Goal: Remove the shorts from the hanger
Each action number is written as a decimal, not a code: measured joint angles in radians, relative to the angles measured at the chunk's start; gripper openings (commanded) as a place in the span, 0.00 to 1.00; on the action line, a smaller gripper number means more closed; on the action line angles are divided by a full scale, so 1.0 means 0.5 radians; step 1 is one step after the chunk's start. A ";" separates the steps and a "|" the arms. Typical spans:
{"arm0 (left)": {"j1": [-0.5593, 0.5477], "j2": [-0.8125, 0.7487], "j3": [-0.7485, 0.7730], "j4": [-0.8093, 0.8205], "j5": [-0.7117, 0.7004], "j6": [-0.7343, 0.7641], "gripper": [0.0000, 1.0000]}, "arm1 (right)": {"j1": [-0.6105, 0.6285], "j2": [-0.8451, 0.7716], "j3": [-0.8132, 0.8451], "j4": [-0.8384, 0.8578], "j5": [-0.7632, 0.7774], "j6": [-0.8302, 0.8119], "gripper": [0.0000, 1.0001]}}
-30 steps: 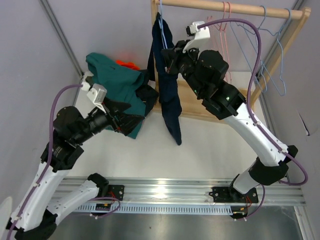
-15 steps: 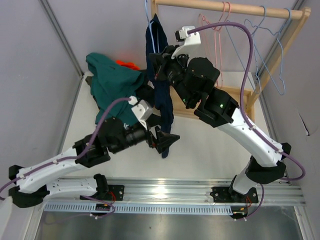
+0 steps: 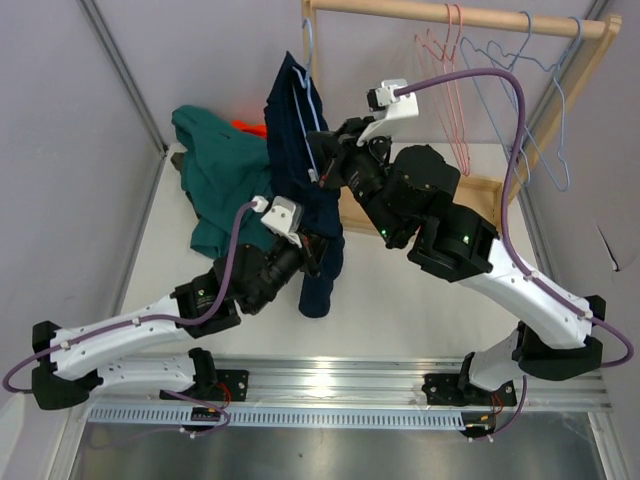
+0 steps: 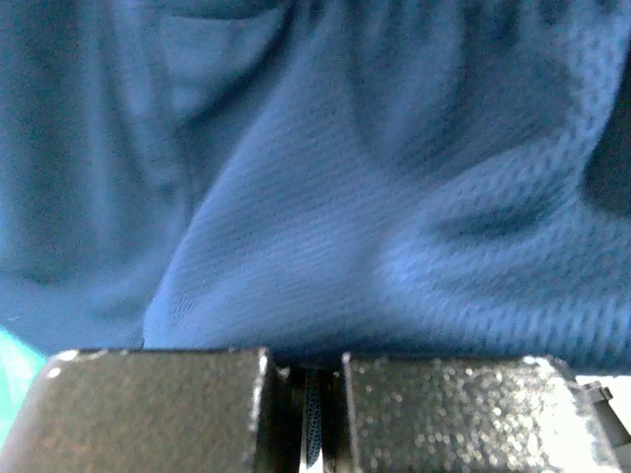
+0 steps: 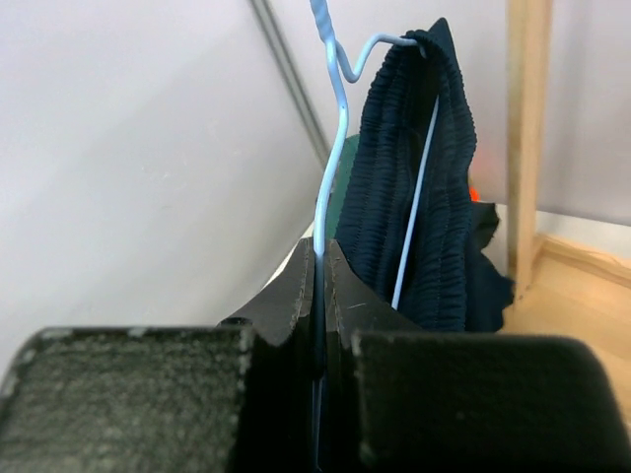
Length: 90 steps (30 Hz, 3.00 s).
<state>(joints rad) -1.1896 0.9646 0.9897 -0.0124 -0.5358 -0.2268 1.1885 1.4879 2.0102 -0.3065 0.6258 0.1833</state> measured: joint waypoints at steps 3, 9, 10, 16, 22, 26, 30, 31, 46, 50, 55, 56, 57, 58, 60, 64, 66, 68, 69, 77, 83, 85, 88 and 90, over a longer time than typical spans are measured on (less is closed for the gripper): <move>-0.059 -0.005 -0.003 0.002 -0.044 -0.013 0.00 | -0.002 -0.019 -0.014 0.017 0.066 -0.012 0.00; -0.517 -0.089 -0.089 0.001 -0.282 -0.076 0.00 | -0.121 0.021 0.121 0.010 0.096 -0.058 0.00; -0.620 -0.089 -0.098 0.008 -0.340 -0.089 0.00 | -0.159 0.036 0.160 0.001 0.095 -0.061 0.00; -1.112 -0.060 -0.124 0.048 -0.811 -0.210 0.00 | -0.300 0.150 0.399 -0.161 0.060 -0.060 0.00; -1.203 0.085 -0.124 0.053 -1.068 -0.323 0.00 | -0.356 0.179 0.436 -0.305 -0.003 -0.043 0.00; -1.279 0.236 -0.123 0.014 -1.227 -0.451 0.00 | -0.405 0.323 0.781 -0.490 -0.055 -0.053 0.00; -1.422 0.351 -0.147 -0.117 -1.373 -0.542 0.00 | -0.474 0.349 0.977 -0.512 -0.071 -0.070 0.00; -1.453 0.362 -0.156 -0.132 -1.409 -0.547 0.00 | -0.481 0.329 0.977 -0.533 -0.082 -0.076 0.00; -0.253 0.021 -0.076 -0.004 -0.876 -0.002 0.00 | -0.023 -0.297 0.198 -0.641 0.049 0.320 0.00; 0.327 0.108 0.254 0.001 -0.536 0.204 0.00 | 0.158 -0.544 0.002 -0.746 0.153 0.514 0.00; 0.811 0.234 0.632 -0.073 -0.261 0.336 0.00 | 0.251 -0.636 -0.007 -0.826 0.288 0.604 0.00; 0.877 0.259 0.719 -0.109 -0.211 0.367 0.00 | 0.256 -0.636 0.003 -0.833 0.312 0.603 0.00; 0.951 0.301 0.833 -0.172 -0.163 0.389 0.00 | 0.262 -0.636 0.012 -0.836 0.332 0.600 0.00; 1.062 0.365 0.996 -0.253 -0.089 0.404 0.00 | 0.266 -0.636 0.024 -0.837 0.354 0.589 0.00; 1.254 0.512 1.286 -0.330 0.010 0.423 0.00 | 0.269 -0.616 0.057 -0.834 0.388 0.555 0.00; 1.633 0.788 1.666 -0.376 0.217 0.452 0.00 | 0.275 -0.590 0.142 -0.829 0.376 0.520 0.00; 1.780 0.930 1.757 -0.404 0.324 0.446 0.00 | 0.275 -0.594 0.214 -0.832 0.330 0.535 0.00; 1.898 1.136 1.913 -0.475 0.433 0.424 0.00 | 0.275 -0.623 0.255 -0.835 0.289 0.557 0.00; 1.949 1.268 2.033 -0.552 0.475 0.413 0.00 | 0.275 -0.644 0.262 -0.837 0.277 0.568 0.00; 2.175 2.117 2.756 -0.692 0.769 0.298 0.01 | 0.275 -0.692 0.291 -0.890 0.278 0.589 0.00; 2.218 2.379 2.881 -0.683 0.766 0.252 0.99 | 0.275 -0.551 0.365 -0.952 0.371 0.512 0.00; 2.217 2.431 2.869 -0.677 0.762 0.195 0.99 | 0.275 -0.504 0.371 -0.945 0.422 0.443 0.00; 2.216 2.473 2.799 -0.723 0.761 0.146 0.99 | 0.273 -0.412 0.397 -0.916 0.500 0.327 0.00; 2.209 2.437 2.650 -0.745 0.761 0.119 0.99 | 0.227 -0.327 0.439 -0.900 0.533 0.253 0.00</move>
<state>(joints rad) -0.0853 2.1830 2.3146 -0.3847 -0.1551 -0.1673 1.3018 1.3247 2.2299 -0.7567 0.8921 0.3096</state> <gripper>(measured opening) 0.993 0.034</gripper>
